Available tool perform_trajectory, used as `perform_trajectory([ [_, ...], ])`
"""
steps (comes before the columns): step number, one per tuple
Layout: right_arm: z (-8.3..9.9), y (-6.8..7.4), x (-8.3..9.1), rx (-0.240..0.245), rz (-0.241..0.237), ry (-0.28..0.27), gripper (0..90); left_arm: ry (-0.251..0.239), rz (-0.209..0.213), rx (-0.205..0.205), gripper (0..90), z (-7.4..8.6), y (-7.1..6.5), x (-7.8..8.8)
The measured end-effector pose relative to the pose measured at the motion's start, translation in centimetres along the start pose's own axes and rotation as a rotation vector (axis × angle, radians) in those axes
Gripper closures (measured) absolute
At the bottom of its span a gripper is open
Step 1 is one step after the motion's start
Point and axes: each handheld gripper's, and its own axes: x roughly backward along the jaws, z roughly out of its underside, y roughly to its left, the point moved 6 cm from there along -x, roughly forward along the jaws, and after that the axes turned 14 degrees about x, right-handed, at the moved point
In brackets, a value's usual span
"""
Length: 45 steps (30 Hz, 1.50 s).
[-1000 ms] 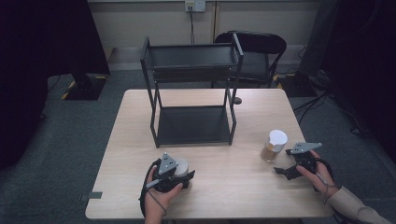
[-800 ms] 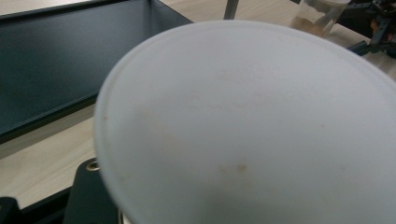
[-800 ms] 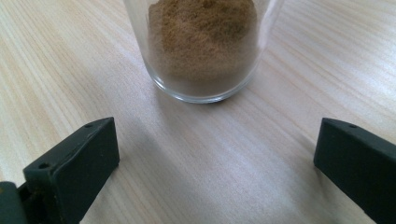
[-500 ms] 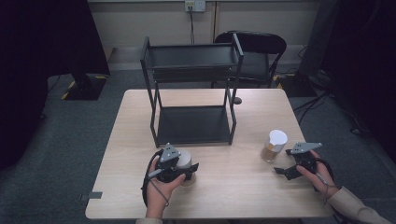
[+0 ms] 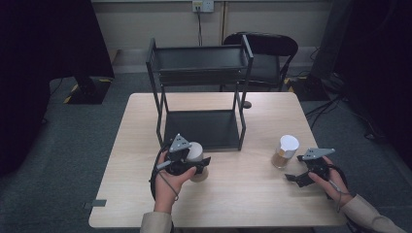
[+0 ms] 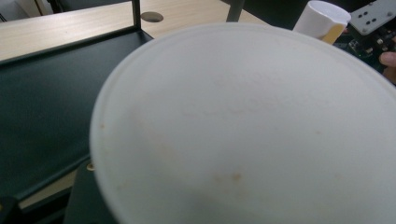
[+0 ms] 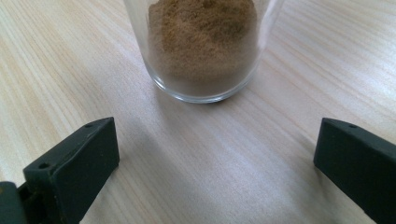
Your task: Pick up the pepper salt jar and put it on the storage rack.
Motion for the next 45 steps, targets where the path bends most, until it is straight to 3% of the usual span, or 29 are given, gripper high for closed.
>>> perform_trajectory([
  [12,0.0,0.0,0.0,0.000,0.000,0.000,0.0,-0.013,-0.023,0.000,35.6,-2.9,-0.1,-0.9],
  [26,0.0,0.0,0.0,-0.001,0.000,0.001,0.0,-0.016,-0.082,0.004,35.6,-6.1,0.1,-1.7],
  [45,0.0,0.0,0.0,-0.001,0.001,-0.001,0.0,-0.054,-0.132,0.007,35.7,-10.1,0.0,-1.2],
])
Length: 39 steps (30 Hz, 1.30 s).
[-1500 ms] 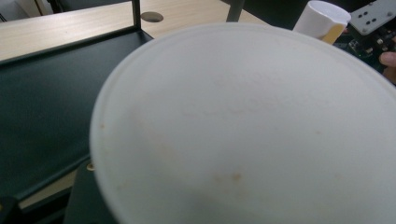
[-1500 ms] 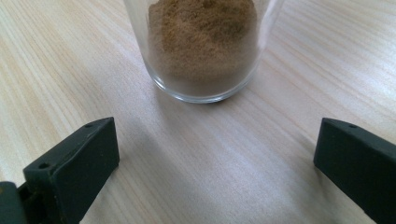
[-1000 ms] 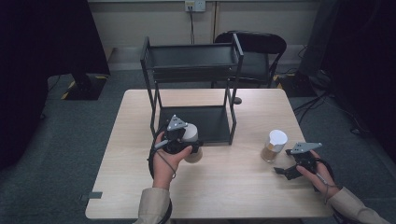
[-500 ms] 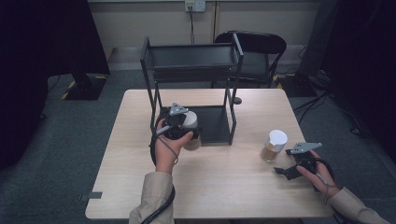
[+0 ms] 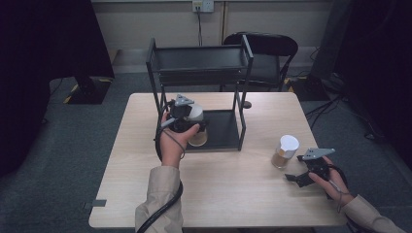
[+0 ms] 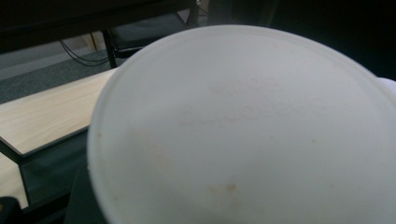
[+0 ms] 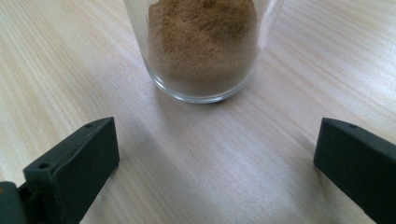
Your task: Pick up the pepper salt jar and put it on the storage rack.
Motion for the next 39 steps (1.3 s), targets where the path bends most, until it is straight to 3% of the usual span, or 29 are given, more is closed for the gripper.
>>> perform_trajectory([
  [10,0.0,0.0,0.0,0.000,0.000,0.000,0.0,-0.003,-0.007,-0.022,35.7,-2.9,-0.7,0.7],
  [25,0.0,0.0,0.0,0.000,-0.001,0.001,0.0,-0.008,-0.009,-0.010,35.8,-6.5,-1.1,1.7],
  [39,0.0,0.0,0.0,0.000,-0.001,0.001,0.0,-0.013,-0.014,-0.031,35.8,-10.1,-1.7,3.7],
])
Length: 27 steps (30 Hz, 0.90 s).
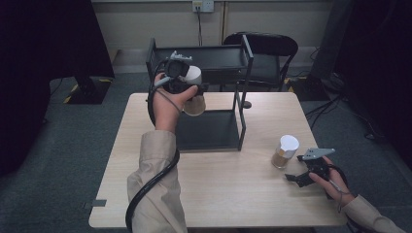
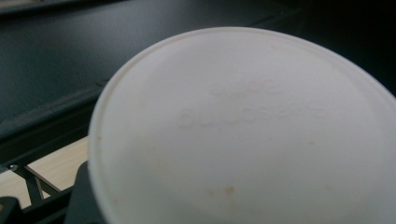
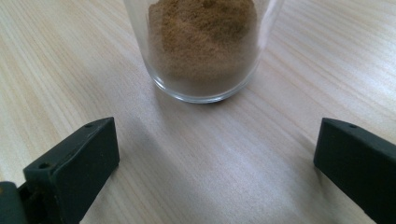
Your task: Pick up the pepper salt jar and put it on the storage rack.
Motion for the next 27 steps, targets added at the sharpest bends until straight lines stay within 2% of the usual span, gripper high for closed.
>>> perform_trajectory([
  [21,0.0,0.0,0.0,-0.001,-0.001,0.001,0.0,-0.003,-0.004,-0.007,35.8,-5.4,-0.8,2.5],
  [24,0.0,0.0,0.0,0.000,-0.001,0.001,0.0,-0.016,-0.003,-0.007,35.8,-6.5,-0.8,3.0],
  [27,0.0,0.0,0.0,0.000,0.000,0.001,0.0,-0.009,-0.015,-0.017,35.8,-7.4,-1.0,3.2],
])
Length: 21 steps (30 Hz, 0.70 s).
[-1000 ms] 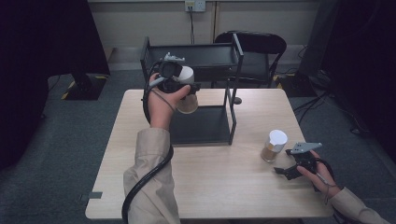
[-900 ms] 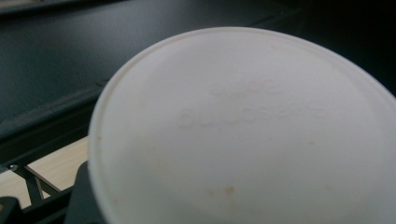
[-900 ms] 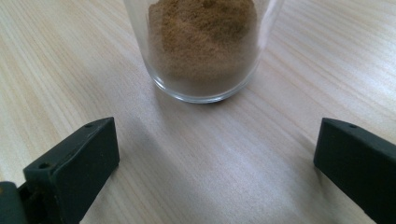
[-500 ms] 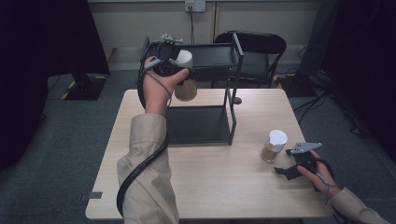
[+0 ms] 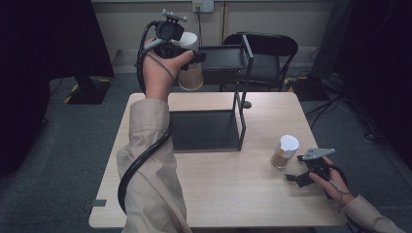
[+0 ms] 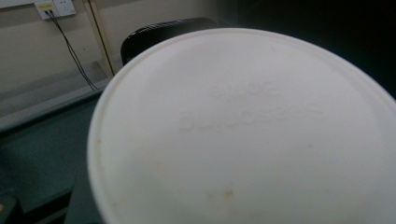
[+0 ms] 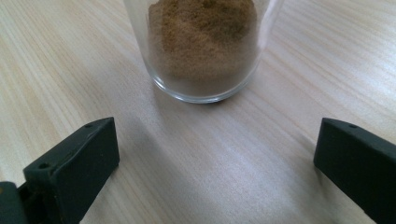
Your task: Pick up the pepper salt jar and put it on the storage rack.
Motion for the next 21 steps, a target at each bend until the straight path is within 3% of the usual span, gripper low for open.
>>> perform_trajectory([
  [13,0.0,0.0,0.0,-0.002,-0.001,0.001,0.0,-0.023,-0.032,0.003,35.9,-2.7,0.4,-0.4],
  [21,0.0,0.0,0.0,-0.002,-0.001,0.001,0.0,-0.055,-0.062,0.017,35.9,-3.8,1.2,-1.9],
])
